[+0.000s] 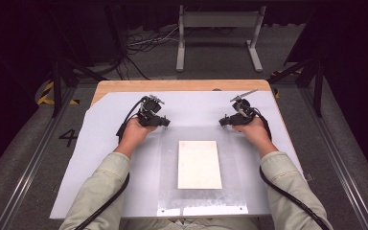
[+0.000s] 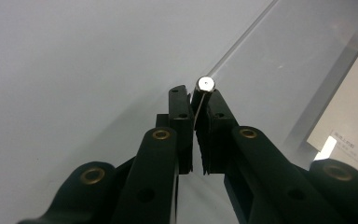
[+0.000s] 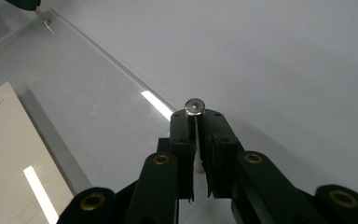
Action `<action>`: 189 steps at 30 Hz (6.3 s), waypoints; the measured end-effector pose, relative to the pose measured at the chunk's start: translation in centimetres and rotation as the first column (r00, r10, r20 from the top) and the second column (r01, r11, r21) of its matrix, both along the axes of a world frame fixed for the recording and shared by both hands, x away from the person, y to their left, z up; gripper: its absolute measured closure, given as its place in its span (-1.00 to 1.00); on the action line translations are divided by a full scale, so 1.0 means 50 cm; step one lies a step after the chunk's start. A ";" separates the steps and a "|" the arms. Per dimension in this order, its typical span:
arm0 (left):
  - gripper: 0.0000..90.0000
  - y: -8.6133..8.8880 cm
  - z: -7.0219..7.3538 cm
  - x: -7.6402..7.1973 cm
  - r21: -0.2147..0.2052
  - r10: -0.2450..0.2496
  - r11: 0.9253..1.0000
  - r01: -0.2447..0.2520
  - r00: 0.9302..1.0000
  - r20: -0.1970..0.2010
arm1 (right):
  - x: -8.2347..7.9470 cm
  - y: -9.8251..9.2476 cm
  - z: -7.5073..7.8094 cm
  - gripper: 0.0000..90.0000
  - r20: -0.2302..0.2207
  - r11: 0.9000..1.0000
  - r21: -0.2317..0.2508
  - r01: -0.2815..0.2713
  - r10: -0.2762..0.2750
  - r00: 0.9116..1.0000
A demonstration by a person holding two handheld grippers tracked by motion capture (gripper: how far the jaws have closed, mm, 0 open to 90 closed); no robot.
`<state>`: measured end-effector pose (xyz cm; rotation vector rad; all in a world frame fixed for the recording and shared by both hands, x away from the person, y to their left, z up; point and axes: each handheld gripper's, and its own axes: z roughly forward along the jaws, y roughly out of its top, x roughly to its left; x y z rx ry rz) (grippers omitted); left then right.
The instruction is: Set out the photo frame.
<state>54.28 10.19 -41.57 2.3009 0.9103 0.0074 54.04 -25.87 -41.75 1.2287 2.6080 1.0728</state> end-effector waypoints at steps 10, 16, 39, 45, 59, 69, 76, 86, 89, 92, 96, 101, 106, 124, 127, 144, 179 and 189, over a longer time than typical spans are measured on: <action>0.89 -0.004 0.005 0.010 0.007 0.044 0.999 -0.043 0.997 -0.062 | 0.005 -0.002 -0.001 0.85 -0.018 1.000 0.017 0.008 -0.008 1.000; 0.89 -0.005 0.007 0.014 0.013 0.041 0.999 -0.040 0.996 -0.073 | 0.007 -0.001 0.001 0.84 -0.032 1.000 0.017 0.010 -0.010 0.999; 0.90 -0.009 0.009 0.018 0.030 0.051 0.998 -0.048 0.995 -0.088 | 0.010 -0.003 0.000 0.81 -0.049 0.999 0.033 0.018 -0.016 0.999; 0.90 -0.009 0.010 0.020 0.035 0.036 0.999 -0.033 0.995 -0.090 | 0.010 -0.007 -0.002 0.64 -0.053 0.998 0.047 0.029 -0.027 0.998; 0.90 -0.011 0.010 0.020 0.043 0.037 0.999 -0.033 0.995 -0.092 | -0.029 -0.047 0.036 0.20 0.042 0.997 0.042 0.066 -0.068 0.997; 0.90 -0.011 0.010 0.022 0.039 0.037 0.999 -0.033 0.994 -0.099 | -0.131 -0.075 0.069 0.19 0.116 1.000 0.027 -0.011 0.008 0.993; 0.90 -0.010 0.010 0.023 0.035 0.037 0.999 -0.033 0.994 -0.106 | -0.198 -0.079 0.088 0.17 0.147 0.997 0.022 -0.072 0.068 0.987; 0.89 -0.009 0.009 0.024 0.029 0.033 0.999 -0.030 0.994 -0.107 | -0.257 -0.072 0.110 0.12 0.150 0.993 0.032 -0.117 0.111 0.982; 0.89 -0.010 0.009 0.024 0.034 0.030 0.999 -0.027 0.994 -0.108 | -0.269 -0.071 0.111 0.09 0.154 0.992 0.026 -0.121 0.116 0.981; 0.89 -0.009 0.009 0.025 0.033 0.031 0.999 -0.028 0.994 -0.108 | -0.281 -0.073 0.112 0.07 0.146 0.992 0.039 -0.121 0.114 0.983; 0.89 -0.008 0.008 0.025 0.028 0.030 0.999 -0.027 0.994 -0.107 | -0.303 -0.070 0.114 0.01 0.158 0.991 0.020 -0.133 0.128 0.979; 0.89 -0.009 0.008 0.025 0.025 0.030 0.999 -0.027 0.993 -0.111 | -0.328 -0.073 0.114 -0.03 0.165 0.989 0.020 -0.148 0.142 0.976; 0.89 -0.009 0.008 0.025 0.027 0.030 0.999 -0.027 0.993 -0.113 | -0.350 -0.073 0.114 -0.06 0.175 0.986 0.011 -0.165 0.161 0.971; 0.89 -0.010 0.008 0.026 0.034 0.032 0.999 -0.029 0.993 -0.116 | -0.433 -0.039 0.131 -0.20 0.201 0.958 0.004 -0.286 0.279 0.939; 0.88 -0.010 0.007 0.026 0.032 0.032 0.999 -0.028 0.993 -0.116 | -0.453 -0.030 0.132 -0.23 0.204 0.948 -0.004 -0.317 0.311 0.928; 0.88 -0.011 0.007 0.028 0.035 0.029 0.999 -0.025 0.992 -0.119 | -0.523 0.014 0.122 -0.44 0.234 0.908 -0.095 -0.407 0.418 0.878; 0.87 -0.012 0.006 0.031 0.033 0.031 0.999 -0.027 0.990 -0.134 | -0.532 0.070 0.060 -0.78 0.163 0.822 -0.271 -0.501 0.552 0.818; 0.87 -0.011 0.005 0.031 0.028 0.032 0.999 -0.028 0.990 -0.139 | -0.536 0.072 0.053 -0.74 0.174 0.805 -0.324 -0.497 0.568 0.805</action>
